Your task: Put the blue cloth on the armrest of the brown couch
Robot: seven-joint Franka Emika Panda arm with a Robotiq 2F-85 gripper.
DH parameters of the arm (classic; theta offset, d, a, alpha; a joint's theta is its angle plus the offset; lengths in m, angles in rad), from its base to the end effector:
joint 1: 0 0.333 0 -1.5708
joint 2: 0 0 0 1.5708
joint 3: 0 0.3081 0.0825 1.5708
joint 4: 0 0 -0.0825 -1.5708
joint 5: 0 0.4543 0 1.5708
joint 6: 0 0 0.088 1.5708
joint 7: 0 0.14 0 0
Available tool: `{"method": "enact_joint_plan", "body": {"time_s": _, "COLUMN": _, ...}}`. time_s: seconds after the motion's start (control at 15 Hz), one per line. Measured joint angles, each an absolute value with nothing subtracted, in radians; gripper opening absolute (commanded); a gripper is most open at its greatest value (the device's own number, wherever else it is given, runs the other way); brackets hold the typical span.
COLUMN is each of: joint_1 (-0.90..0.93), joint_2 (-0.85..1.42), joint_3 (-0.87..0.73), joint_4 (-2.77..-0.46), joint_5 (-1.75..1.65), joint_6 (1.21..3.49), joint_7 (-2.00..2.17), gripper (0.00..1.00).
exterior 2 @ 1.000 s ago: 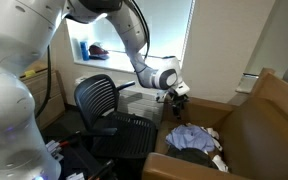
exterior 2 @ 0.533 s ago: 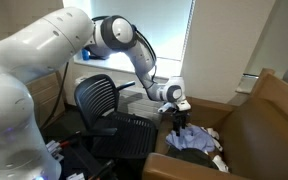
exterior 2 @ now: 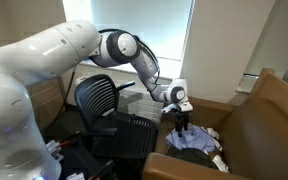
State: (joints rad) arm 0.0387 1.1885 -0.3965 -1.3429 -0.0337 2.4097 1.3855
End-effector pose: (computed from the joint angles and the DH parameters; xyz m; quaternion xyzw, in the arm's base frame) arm 0.7049 -0.2331 -0.0546 0.7195 -0.6655 0.0754 0.1835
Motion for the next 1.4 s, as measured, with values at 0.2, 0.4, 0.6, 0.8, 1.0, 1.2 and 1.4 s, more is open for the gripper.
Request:
{"method": "enact_joint_plan", "body": {"time_s": 0.2, "joint_1": 0.018, "joint_2": 1.264, "joint_3": -0.384, "joint_4": -1.287, "joint_5": -0.028, "joint_6": 2.439, "joint_7": 1.461, "gripper": 1.0}}
{"method": "enact_joint_plan", "body": {"time_s": 0.4, "joint_1": -0.026, "joint_2": 1.399, "joint_3": -0.361, "joint_4": -1.161, "joint_5": 0.008, "joint_6": 2.448, "joint_7": 1.57, "gripper": 1.0}}
{"method": "enact_joint_plan", "body": {"time_s": 0.6, "joint_1": -0.047, "joint_2": 1.506, "joint_3": -0.348, "joint_4": -1.035, "joint_5": 0.009, "joint_6": 2.541, "joint_7": 1.703, "gripper": 1.0}}
{"method": "enact_joint_plan", "body": {"time_s": 0.8, "joint_1": -0.025, "joint_2": 1.501, "joint_3": -0.326, "joint_4": -1.035, "joint_5": -0.062, "joint_6": 2.702, "joint_7": 1.851, "gripper": 1.0}}
{"method": "enact_joint_plan", "body": {"time_s": 1.0, "joint_1": 0.0, "joint_2": 1.498, "joint_3": -0.325, "joint_4": -1.034, "joint_5": -0.138, "joint_6": 2.741, "joint_7": 1.995, "gripper": 1.0}}
{"method": "enact_joint_plan", "body": {"time_s": 1.2, "joint_1": -0.018, "joint_2": 1.497, "joint_3": -0.298, "joint_4": -1.022, "joint_5": -0.141, "joint_6": 2.569, "joint_7": 1.996, "gripper": 1.0}}
{"method": "enact_joint_plan", "body": {"time_s": 1.4, "joint_1": -0.022, "joint_2": 1.497, "joint_3": -0.299, "joint_4": -1.019, "joint_5": -0.136, "joint_6": 2.562, "joint_7": 1.986, "gripper": 1.0}}
